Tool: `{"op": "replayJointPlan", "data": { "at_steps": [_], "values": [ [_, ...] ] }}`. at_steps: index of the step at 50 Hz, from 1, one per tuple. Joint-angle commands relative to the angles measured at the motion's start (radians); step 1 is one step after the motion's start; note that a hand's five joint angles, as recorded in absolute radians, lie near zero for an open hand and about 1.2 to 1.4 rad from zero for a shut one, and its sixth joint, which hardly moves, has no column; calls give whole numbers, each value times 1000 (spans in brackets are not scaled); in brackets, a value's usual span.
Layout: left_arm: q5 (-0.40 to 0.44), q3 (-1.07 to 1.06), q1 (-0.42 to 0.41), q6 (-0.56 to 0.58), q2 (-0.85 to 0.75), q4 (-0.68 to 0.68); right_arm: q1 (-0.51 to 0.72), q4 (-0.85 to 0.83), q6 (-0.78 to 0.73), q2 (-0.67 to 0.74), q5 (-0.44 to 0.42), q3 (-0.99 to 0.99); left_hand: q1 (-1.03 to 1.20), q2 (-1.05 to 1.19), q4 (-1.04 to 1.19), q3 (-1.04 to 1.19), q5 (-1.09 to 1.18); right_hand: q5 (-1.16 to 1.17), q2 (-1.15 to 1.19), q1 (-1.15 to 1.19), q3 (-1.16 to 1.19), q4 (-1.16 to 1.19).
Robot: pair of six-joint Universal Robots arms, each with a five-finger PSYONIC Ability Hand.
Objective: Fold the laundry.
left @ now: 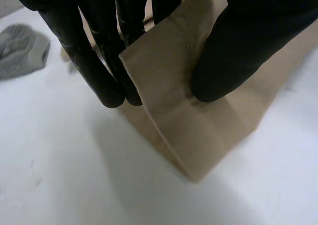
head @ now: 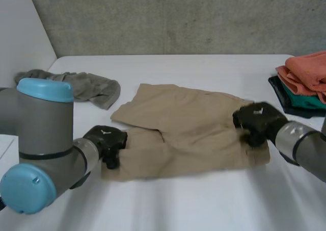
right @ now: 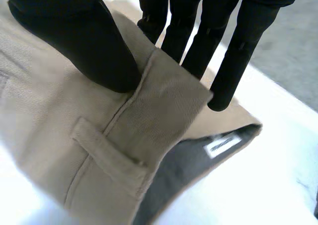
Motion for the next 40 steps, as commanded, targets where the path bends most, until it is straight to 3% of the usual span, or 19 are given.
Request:
{"op": "replayJointPlan", "data": {
  "at_steps": [1,3,5,9,17,22,27,35,40],
  "values": [
    [114,-107,-81,188,131,-226,-28,385,-536,-74,-26,144,244,205,204,215,233,195,222,300,211,203],
    [116,-133,-91,242,144,-282,-66,494,-706,-81,-18,193,244,205,204,215,233,195,222,300,211,203],
    [105,-156,-91,318,150,-323,-73,484,-747,-77,-21,211,244,205,204,215,233,195,222,300,211,203],
    [67,-135,-95,398,138,-262,-24,384,-618,-55,-17,164,244,205,204,215,233,195,222,300,211,203],
    [-82,117,-79,388,30,-63,-7,191,-380,14,16,-6,244,205,204,215,233,195,222,300,211,203],
    [-68,313,-48,386,-77,101,-4,16,-290,72,63,-97,244,205,204,215,233,195,222,300,211,203],
    [-29,596,-16,403,-284,252,15,-180,-231,184,141,-189,244,205,204,215,233,195,222,300,211,203],
    [-4,954,-17,470,-579,227,42,-418,-256,408,224,-328,244,205,204,215,233,195,222,300,211,203],
    [7,1068,-36,520,-665,210,58,-446,-309,503,256,-407,244,205,204,215,233,195,222,300,211,203]
  ]
}}
